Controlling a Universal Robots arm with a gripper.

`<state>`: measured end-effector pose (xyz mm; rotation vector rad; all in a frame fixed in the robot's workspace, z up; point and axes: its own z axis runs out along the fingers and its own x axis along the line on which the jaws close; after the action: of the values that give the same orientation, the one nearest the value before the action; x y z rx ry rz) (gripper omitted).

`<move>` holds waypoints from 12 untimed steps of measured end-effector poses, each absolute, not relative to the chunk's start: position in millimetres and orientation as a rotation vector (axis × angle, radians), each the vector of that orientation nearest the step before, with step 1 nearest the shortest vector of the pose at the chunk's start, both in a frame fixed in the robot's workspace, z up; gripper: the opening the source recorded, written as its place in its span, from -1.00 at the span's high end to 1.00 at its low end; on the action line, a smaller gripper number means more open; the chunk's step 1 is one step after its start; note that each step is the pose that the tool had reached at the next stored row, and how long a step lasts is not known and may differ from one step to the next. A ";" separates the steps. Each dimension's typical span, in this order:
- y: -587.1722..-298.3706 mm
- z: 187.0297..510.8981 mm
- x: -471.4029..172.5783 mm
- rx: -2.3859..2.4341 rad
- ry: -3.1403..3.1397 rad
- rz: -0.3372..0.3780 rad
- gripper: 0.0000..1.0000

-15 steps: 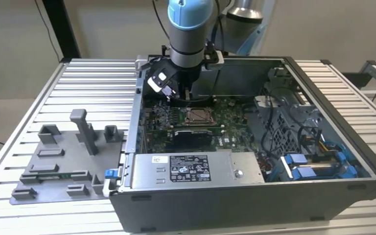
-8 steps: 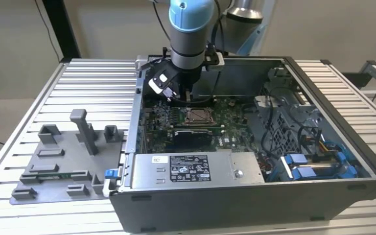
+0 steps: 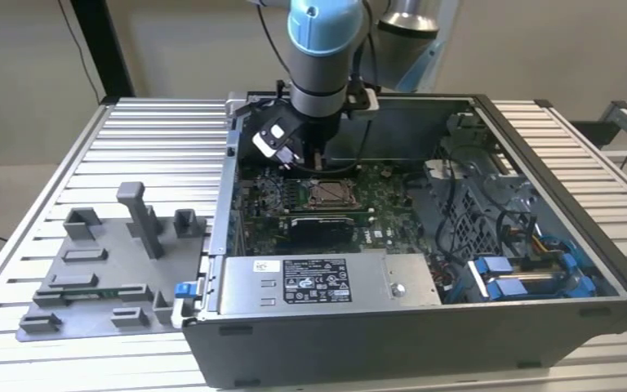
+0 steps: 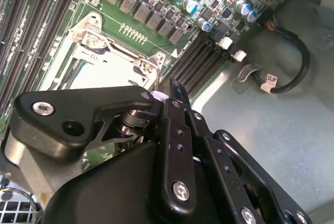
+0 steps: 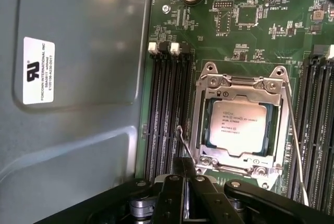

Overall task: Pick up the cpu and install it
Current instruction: 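Close the cpu cover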

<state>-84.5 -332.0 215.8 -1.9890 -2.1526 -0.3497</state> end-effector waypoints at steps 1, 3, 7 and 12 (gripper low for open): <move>-332.0 215.5 -83.6 -1.989 -2.153 -0.350 1.00; -332.0 215.2 -81.9 -1.989 -2.153 -0.350 1.00; -332.0 214.7 -78.6 -1.989 -2.153 -0.350 1.00; -332.0 213.8 -75.6 -1.989 -2.153 -0.349 1.00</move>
<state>-75.6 -332.0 213.8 -1.9891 -2.1526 -0.3492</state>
